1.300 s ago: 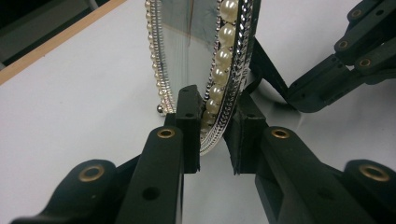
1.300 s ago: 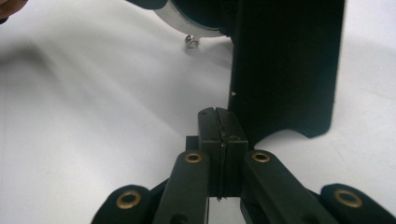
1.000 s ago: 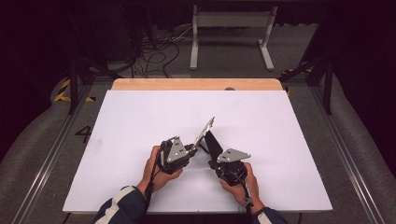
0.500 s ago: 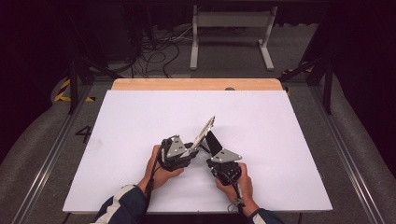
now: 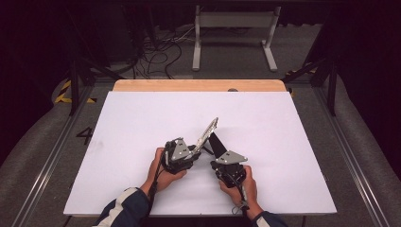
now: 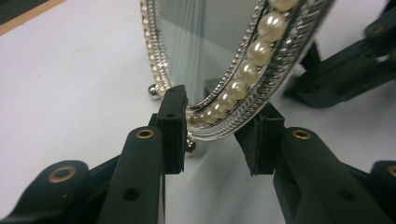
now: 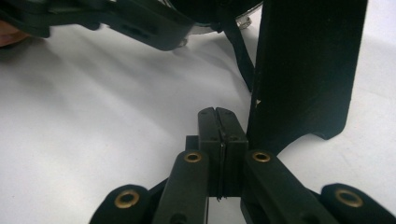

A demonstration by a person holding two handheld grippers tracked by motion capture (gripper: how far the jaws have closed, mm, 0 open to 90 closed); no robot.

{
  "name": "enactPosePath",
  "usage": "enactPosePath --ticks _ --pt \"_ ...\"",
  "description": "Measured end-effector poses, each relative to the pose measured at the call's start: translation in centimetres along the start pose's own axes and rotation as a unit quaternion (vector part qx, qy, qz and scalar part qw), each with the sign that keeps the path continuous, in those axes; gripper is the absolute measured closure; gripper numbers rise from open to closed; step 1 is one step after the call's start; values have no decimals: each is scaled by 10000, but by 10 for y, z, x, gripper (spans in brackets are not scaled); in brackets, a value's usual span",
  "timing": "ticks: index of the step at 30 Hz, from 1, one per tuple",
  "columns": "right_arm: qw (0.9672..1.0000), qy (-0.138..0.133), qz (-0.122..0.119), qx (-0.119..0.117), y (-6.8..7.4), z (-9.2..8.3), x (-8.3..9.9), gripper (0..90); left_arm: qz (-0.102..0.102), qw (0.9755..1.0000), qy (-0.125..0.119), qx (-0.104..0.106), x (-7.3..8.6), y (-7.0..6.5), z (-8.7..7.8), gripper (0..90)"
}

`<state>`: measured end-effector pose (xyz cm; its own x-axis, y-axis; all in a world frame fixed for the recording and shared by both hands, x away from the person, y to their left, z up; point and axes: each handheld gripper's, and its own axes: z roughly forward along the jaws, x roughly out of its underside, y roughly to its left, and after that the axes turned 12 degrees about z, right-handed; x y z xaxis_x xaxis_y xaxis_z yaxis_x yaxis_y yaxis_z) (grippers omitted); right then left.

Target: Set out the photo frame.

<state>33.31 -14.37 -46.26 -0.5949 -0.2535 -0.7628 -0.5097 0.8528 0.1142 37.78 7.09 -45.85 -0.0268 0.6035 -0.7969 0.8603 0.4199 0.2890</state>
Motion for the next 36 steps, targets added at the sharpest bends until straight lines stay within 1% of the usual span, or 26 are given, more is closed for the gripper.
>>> enactPosePath --ticks 2,4,7,8,10,11,12,15,16,19,21,23,26,30,31,32,34,35,36 --pt "10000 9 66 -11 -3 0 0 900 93 9999 -1 -64 -2 -1 -1 630" --pt "9999 9 95 35 -5 -1 -1 900 167 9998 -47 -40 -2 -3 0 649" --pt "9998 17 173 33 -8 -1 0 900 354 9993 -24 -147 -3 -6 1 667" --pt "9998 17 173 33 -8 -1 0 900 354 9993 -24 -147 -3 -6 1 674" --pt "9998 -8 172 93 -10 -3 0 900 296 9994 -108 -105 -4 -6 -1 682" --pt "9997 -17 237 32 -13 -3 0 900 299 9995 -122 -60 -4 -5 -1 683" --pt "9996 -10 268 20 -14 -3 0 900 305 9995 -110 -47 -4 -6 -1 681" --pt "9994 21 335 1 -18 -3 0 900 399 9991 -90 -98 -5 -9 -1 689" --pt "9995 35 302 26 -18 -4 0 900 389 9992 -87 -94 -5 -9 -2 689" --pt "9995 52 313 10 -20 -4 0 900 377 9992 -83 -76 -5 -10 -3 690" --pt "9993 65 360 7 -22 -5 0 900 527 9986 -10 -101 -7 -13 -3 694" --pt "9990 55 444 -67 -26 -7 0 900 585 9982 -2 -121 -9 -15 -4 701" --pt "9987 21 497 -59 -30 -9 -1 900 646 9979 10 -108 -11 -19 -5 703" --pt "9987 50 503 -76 -36 -8 -1 900 585 9983 -33 -26 -14 -23 -6 719" --pt "9986 34 525 -104 -38 -7 -1 900 634 9980 -17 -38 -15 -24 -5 722" --pt "9981 45 603 -137 -40 -7 -1 900 645 9979 -17 -46 -15 -25 -5 721" --pt "9979 46 624 -170 -42 -7 -1 900 612 9981 -31 -33 -15 -25 -5 719" --pt "9980 52 605 -175 -42 -6 -2 900 549 9985 -45 10 -15 -24 -4 719" --pt "9982 61 577 -154 -43 -6 -2 900 516 9986 -61 10 -14 -24 -4 716"
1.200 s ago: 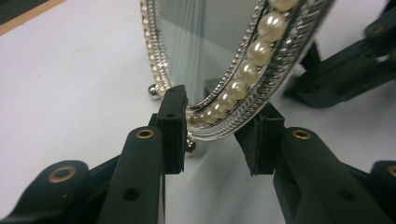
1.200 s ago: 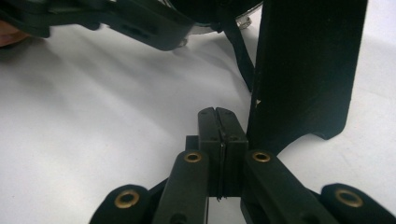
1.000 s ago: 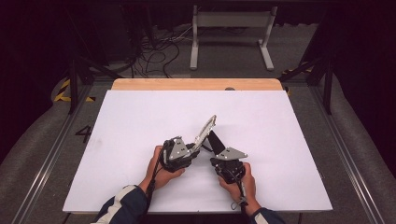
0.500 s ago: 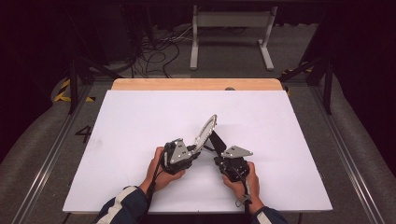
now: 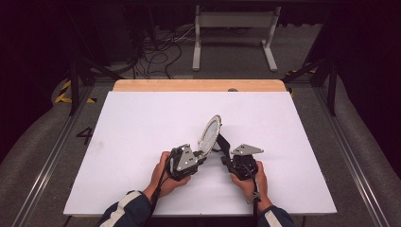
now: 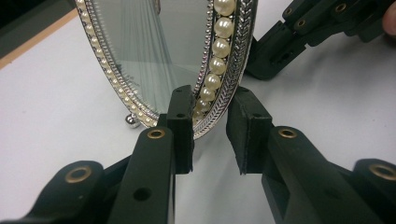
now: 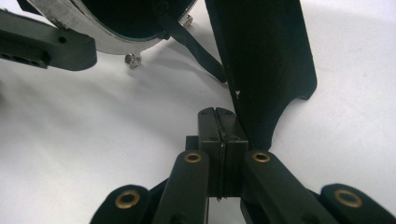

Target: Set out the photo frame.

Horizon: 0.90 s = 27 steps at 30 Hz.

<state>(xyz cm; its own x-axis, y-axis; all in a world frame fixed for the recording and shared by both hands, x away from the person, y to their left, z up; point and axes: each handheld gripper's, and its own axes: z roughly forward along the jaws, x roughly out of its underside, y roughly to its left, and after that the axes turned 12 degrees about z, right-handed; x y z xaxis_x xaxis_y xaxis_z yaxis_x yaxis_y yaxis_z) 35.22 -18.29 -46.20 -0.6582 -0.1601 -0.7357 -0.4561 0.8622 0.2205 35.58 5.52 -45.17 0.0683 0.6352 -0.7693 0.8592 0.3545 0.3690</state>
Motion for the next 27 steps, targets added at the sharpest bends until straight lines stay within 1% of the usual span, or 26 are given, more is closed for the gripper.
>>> enactPosePath --ticks 4,7,9,10,12,15,16,17,18,19,20,22,23,24,25,27 --pt "10000 17 -23 27 -1 1 -1 900 -54 10000 -6 24 -1 -1 1 711" --pt "10000 14 -16 52 -4 1 -2 900 -29 10000 -10 20 -1 -1 2 710" --pt "9999 5 -9 128 -4 2 -3 900 -32 10000 -18 28 -2 -2 2 717" --pt "9999 -2 -2 137 -5 3 -4 900 -35 9999 -57 102 -2 -1 1 725" --pt "9999 -10 10 149 -7 3 -4 900 -35 9999 -57 117 -2 -1 1 751" --pt "9997 -45 82 223 -11 4 -7 897 -27 9998 -56 184 -1 0 0 758" --pt "9997 -50 92 239 -11 4 -7 897 -64 9998 -70 189 0 0 -1 757" --pt "9996 -59 100 263 -13 5 -8 897 -87 9997 -66 223 0 1 -3 757" --pt "9995 -66 132 265 -14 5 -9 896 -65 9997 -58 235 0 1 -5 761" --pt "9995 -85 143 283 -15 5 -9 895 -14 9996 -10 265 1 3 -11 768" --pt "9995 -85 143 283 -15 5 -9 895 -14 9996 -10 265 1 3 -11 767" --pt "9994 -83 134 316 -16 5 -10 896 -19 9996 -1 298 4 5 -20 767" --pt "9992 -89 159 345 -17 6 -11 895 -65 9994 -16 335 5 6 -27 756" --pt "9992 -89 159 345 -17 6 -11 895 -65 9994 -16 335 5 6 -27 746" --pt "9992 -94 165 349 -18 7 -12 894 -106 9993 -66 348 7 7 -33 746" --pt "9991 -110 184 375 -20 7 -13 892 -133 9993 -71 355 10 8 -41 720"
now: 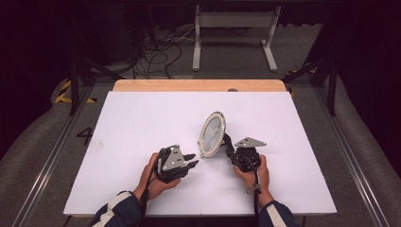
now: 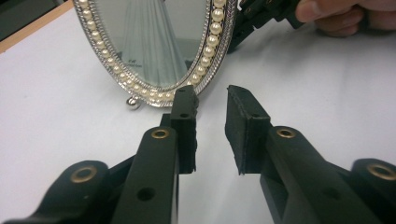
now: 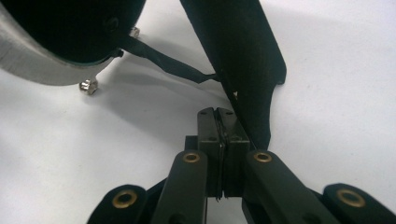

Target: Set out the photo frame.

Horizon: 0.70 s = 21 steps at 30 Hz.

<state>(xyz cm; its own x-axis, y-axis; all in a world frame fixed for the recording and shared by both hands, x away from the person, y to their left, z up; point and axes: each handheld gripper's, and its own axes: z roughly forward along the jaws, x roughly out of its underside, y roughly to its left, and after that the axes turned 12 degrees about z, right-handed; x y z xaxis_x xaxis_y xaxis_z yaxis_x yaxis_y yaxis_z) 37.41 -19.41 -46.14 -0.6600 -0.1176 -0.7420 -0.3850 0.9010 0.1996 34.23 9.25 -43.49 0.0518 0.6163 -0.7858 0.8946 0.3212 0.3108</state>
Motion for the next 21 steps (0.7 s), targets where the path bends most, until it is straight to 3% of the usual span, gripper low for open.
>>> enactPosePath --ticks 6,11,17,21 --pt "9999 -59 -55 -95 3 -4 3 856 17 10000 83 -52 15 -2 -30 618" --pt "9980 -267 -348 -460 15 -13 5 778 90 9997 140 -164 34 -5 -52 565" --pt "9958 -320 -564 -646 32 -16 7 673 -119 9982 454 -369 55 -9 -65 438" --pt "9951 -323 -535 -765 40 -12 7 575 -310 9961 682 -464 67 -11 -69 356"
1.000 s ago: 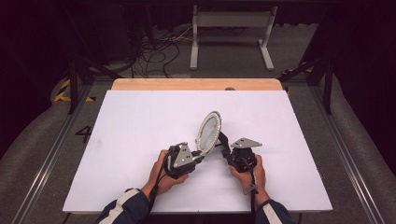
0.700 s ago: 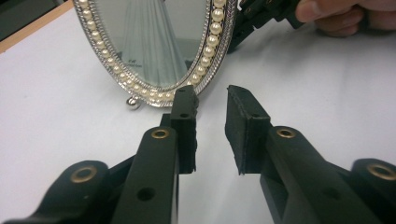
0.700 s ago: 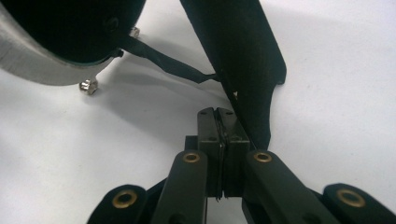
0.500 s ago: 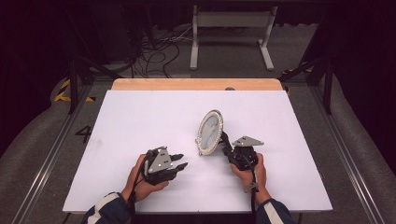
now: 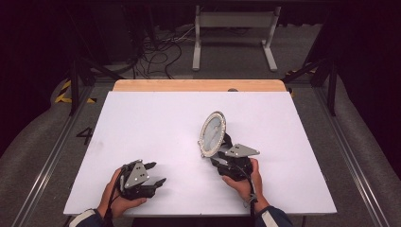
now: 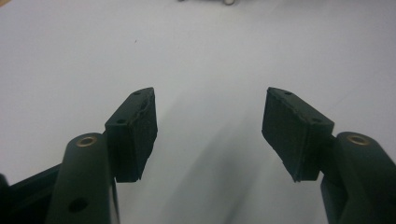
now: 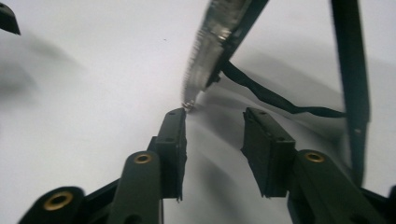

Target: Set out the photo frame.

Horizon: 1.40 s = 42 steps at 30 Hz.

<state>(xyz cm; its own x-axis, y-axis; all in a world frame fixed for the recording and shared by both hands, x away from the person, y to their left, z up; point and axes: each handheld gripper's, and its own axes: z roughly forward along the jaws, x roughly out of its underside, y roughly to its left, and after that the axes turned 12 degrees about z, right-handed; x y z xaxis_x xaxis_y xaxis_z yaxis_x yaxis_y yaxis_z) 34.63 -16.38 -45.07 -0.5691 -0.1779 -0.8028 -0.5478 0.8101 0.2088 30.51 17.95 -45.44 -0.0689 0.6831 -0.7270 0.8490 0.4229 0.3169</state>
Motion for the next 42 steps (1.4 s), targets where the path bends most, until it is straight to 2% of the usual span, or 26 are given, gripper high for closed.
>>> enactPosePath --ticks 2,4,6,8,10,12,15,17,20,21,22,23,25,28,33,38,42 --pt "10000 -53 43 45 3 5 -2 518 -53 10000 53 -21 2 -1 0 323" --pt "9997 -135 161 98 5 9 -5 492 -7 9999 42 -119 2 -3 1 299" --pt "9991 -217 348 -56 6 12 -8 488 28 9999 -22 -120 1 -5 0 291" --pt "9989 -261 385 68 8 17 -11 482 -29 9999 0 -123 2 -6 0 275" --pt "9982 -330 494 71 10 21 -14 475 -96 9999 -14 -115 3 -6 -1 247" --pt "9975 -403 582 12 9 24 -16 478 -120 9998 -22 -162 4 -6 -2 234" --pt "9961 -561 681 85 8 28 -20 486 -257 9996 4 -142 6 -5 -1 218" --pt "9948 -691 741 113 10 29 -20 485 -277 9995 27 -138 7 -4 0 214" --pt "9935 -829 767 145 13 29 -19 578 -254 9995 53 -156 7 -4 1 210" --pt "9935 -829 767 145 13 29 -19 578 -251 9995 47 -160 6 -5 1 210" --pt "9934 -843 753 210 13 29 -19 630 -238 9996 9 -153 6 -5 1 209" --pt "9931 -845 782 223 11 28 -19 641 -251 9996 -15 -143 5 -5 1 206" --pt "9932 -806 830 95 8 28 -19 643 -238 9996 29 -135 4 -6 2 202" --pt "9951 -702 676 148 9 27 -20 666 -200 9997 66 -111 3 -7 4 200" --pt "9956 -606 717 29 5 25 -21 679 -132 9998 77 -153 1 -9 5 199" --pt "9959 -537 722 -75 3 24 -21 691 -211 9996 60 -169 0 -8 4 198" --pt "9963 -325 754 -256 -1 19 -22 729 -240 9996 71 -138 -2 -8 4 197"
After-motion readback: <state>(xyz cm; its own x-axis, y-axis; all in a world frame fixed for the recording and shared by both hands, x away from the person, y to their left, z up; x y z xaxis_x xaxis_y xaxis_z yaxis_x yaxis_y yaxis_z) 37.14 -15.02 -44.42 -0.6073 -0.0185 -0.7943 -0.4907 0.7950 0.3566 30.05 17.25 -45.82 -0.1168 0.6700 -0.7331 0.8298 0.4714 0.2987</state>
